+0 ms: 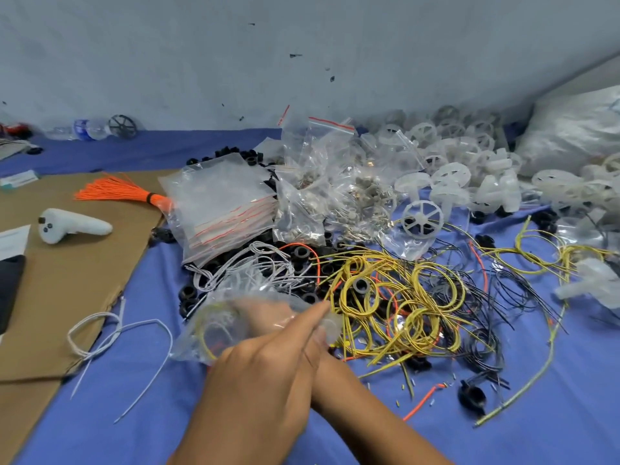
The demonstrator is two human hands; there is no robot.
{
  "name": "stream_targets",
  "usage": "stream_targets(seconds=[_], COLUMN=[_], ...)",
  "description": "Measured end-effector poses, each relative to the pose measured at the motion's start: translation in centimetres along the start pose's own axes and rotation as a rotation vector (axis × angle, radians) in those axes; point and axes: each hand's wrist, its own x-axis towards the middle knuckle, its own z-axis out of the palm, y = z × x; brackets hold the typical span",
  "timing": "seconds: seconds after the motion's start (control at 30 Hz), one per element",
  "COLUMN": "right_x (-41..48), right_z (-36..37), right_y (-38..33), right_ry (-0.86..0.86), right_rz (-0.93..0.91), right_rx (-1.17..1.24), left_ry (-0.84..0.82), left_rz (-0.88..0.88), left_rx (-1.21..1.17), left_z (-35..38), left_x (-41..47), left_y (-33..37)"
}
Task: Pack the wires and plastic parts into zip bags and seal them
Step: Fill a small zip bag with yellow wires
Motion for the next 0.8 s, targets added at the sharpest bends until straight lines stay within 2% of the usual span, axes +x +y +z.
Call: stream_targets(seconds=[0.03, 0.07, 0.1, 0.13, 0.17, 0.23, 0.3, 0.33, 0.4, 0.5, 0.57, 0.63, 0.7, 0.8], right_x=[1.2, 1.8, 1.6, 0.6, 0.1, 0.1, -0.5, -0.7, 0.2, 2.4, 3.8, 4.8, 5.4, 5.6], right_z=[-1.1, -1.8, -2.7, -3.1, -3.7, -2.0, 0.2, 1.0, 2.4, 5.2, 7.2, 8.8, 10.0, 10.4], right_y=[2.2, 3.8, 4.2, 4.2, 5.4, 7.6, 9.9, 11.5, 15.3, 20.9, 23.8, 25.4, 25.7, 25.6], right_ry=[-0.014, 0.093, 0.286, 0.128, 0.134, 0.329, 0.406, 0.41, 0.477, 0.559, 0.534, 0.386, 0.272, 0.266], right_rz=[-0.192, -0.372, -0.367, -0.598, -0.696, -0.801, -0.832, -0.795, -0.593, -0.163, 0.055, 0.133, 0.101, 0.066], right_rx=[0.115, 0.236, 0.356, 0.553, 0.571, 0.548, 0.683, 0.778, 0.883, 0.807, 0.755, 0.679, 0.672, 0.706], left_ry=[-0.002, 0.004, 0.03, 0.079, 0.123, 0.15, 0.124, 0.109, 0.099, 0.088, 0.094, 0.089, 0.077, 0.065], left_rz=[0.007, -0.006, -0.032, -0.07, -0.119, -0.188, -0.225, -0.24, -0.255, -0.239, -0.235, -0.238, -0.241, -0.242], left_rx=[0.02, 0.044, 0.056, 0.043, -0.002, -0.13, -0.2, -0.223, -0.245, -0.233, -0.221, -0.218, -0.221, -0.224], left_z=[0.0, 0.1, 0.1, 0.3, 0.4, 0.5, 0.5, 0.5, 0.5, 0.6, 0.6, 0.6, 0.5, 0.4], left_x=[0.2, 0.4, 0.5, 0.6, 0.8, 1.3, 1.8, 1.9, 2.0, 1.8, 1.7, 1.6, 1.6, 1.7], left_y=[-0.1, -0.2, -0.5, -0.8, -1.1, -1.2, -1.0, -0.9, -0.8, -1.0, -1.2, -1.4, -1.5, -1.6])
